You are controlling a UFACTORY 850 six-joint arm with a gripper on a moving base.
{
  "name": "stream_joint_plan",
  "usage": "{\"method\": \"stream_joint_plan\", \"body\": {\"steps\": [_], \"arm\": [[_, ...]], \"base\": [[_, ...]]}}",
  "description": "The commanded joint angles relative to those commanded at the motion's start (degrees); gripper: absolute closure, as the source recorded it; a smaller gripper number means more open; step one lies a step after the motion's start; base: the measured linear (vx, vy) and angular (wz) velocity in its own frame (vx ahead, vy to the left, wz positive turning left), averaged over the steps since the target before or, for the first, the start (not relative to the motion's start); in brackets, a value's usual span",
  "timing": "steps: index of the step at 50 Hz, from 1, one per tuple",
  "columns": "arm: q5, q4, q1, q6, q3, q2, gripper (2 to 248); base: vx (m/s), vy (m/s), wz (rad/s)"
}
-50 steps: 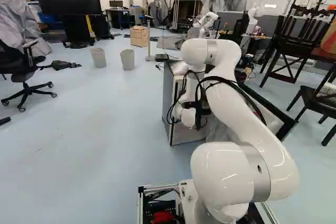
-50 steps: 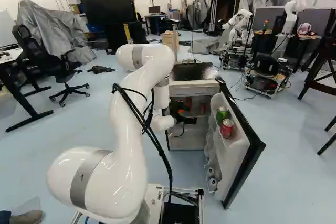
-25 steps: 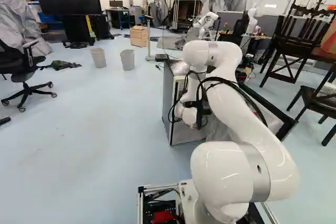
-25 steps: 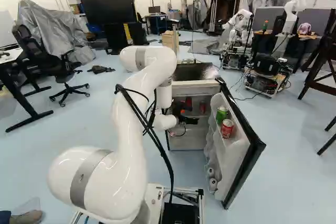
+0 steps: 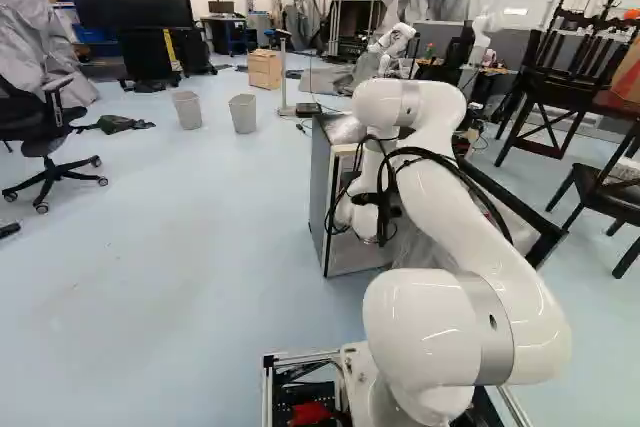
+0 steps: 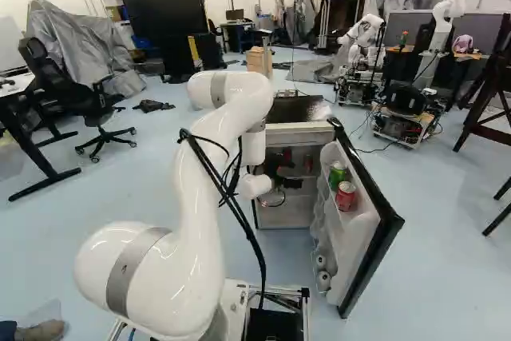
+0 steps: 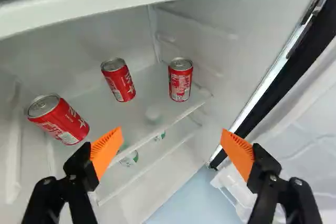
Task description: Grab a drink from the fridge
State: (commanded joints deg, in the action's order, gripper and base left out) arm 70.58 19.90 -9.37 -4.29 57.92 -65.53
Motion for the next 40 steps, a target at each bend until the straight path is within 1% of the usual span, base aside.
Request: {"method": "stream_joint_plan", "body": {"steps": [10,27,40], "arm": [[-0.33,-2.43,-0.87,0.0,0.5,-0.25,3],[-0.42,-4.93,-2.57,0.0,1.94,-0.97,3],[-0.42,-5.7,-3.66,0.0,4.98,-3.62,3]], "base": [[0.0,0.0,0.0],[0.0,0.0,0.0],[0.0,0.0,0.0]]}}
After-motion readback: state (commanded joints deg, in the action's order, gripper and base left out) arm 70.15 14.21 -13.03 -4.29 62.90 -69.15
